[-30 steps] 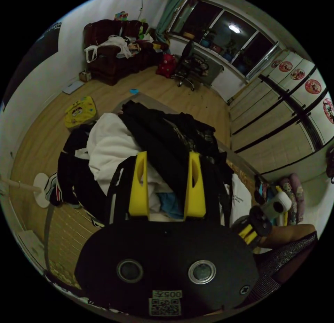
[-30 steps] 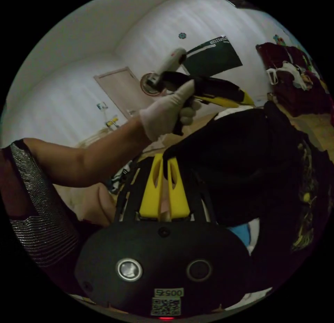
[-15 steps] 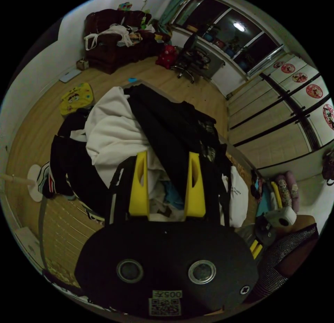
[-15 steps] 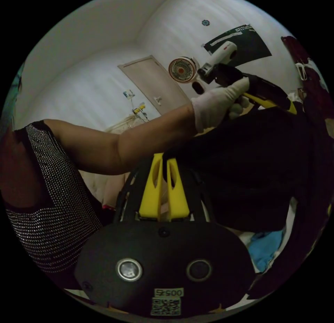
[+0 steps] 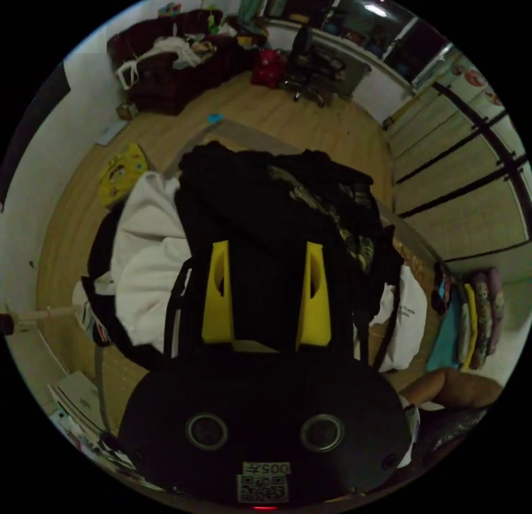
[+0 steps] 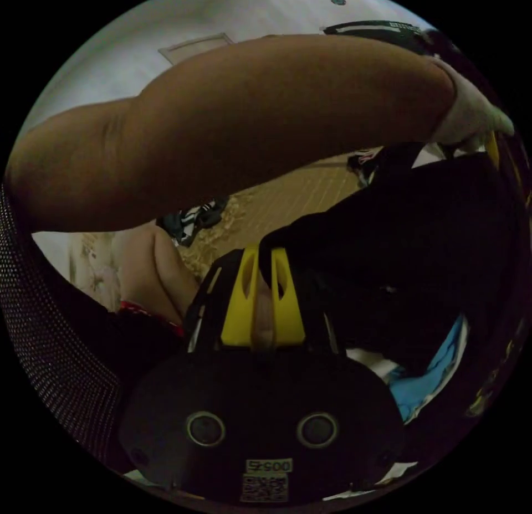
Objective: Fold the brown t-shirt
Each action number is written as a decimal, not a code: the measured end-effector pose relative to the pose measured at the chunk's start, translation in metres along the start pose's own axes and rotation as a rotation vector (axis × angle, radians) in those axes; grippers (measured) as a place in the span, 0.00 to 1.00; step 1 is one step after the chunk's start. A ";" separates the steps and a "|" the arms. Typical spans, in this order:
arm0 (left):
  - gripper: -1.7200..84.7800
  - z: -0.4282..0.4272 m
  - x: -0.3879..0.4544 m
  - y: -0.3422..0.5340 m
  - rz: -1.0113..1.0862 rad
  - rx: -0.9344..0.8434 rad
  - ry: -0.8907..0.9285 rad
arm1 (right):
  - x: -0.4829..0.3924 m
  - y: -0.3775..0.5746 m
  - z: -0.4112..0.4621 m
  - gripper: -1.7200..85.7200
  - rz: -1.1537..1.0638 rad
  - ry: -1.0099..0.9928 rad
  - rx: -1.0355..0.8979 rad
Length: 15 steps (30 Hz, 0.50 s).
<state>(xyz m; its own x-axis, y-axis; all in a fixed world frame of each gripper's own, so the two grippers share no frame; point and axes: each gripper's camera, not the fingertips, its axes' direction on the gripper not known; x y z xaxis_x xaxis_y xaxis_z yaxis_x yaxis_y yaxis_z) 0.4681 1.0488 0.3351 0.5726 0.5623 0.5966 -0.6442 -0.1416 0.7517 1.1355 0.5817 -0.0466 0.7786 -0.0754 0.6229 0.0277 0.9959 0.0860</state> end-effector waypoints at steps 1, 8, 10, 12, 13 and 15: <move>0.21 0.007 -0.006 0.002 -0.012 0.021 -0.020 | 0.006 0.001 -0.011 0.05 0.029 -0.017 0.018; 0.04 0.005 -0.026 0.063 0.085 0.261 0.028 | 0.042 0.023 -0.099 0.06 0.214 0.024 0.167; 0.03 0.006 -0.033 0.089 0.121 0.317 0.072 | 0.054 0.030 -0.141 0.06 0.279 0.148 0.250; 0.03 0.009 -0.041 0.120 0.151 0.367 0.131 | 0.064 0.033 -0.174 0.06 0.332 0.232 0.315; 0.03 0.011 -0.047 0.143 0.168 0.400 0.165 | 0.068 0.033 -0.196 0.07 0.353 0.278 0.366; 0.02 0.015 -0.056 0.180 0.206 0.438 0.219 | 0.074 0.030 -0.225 0.07 0.378 0.343 0.425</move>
<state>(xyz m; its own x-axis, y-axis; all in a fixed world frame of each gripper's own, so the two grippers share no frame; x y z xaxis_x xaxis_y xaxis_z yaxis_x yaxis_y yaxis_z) 0.3280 0.9792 0.4412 0.3068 0.6371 0.7071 -0.4333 -0.5680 0.6997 1.3350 0.6174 -0.1732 0.8436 0.3652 0.3936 -0.4815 0.8390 0.2535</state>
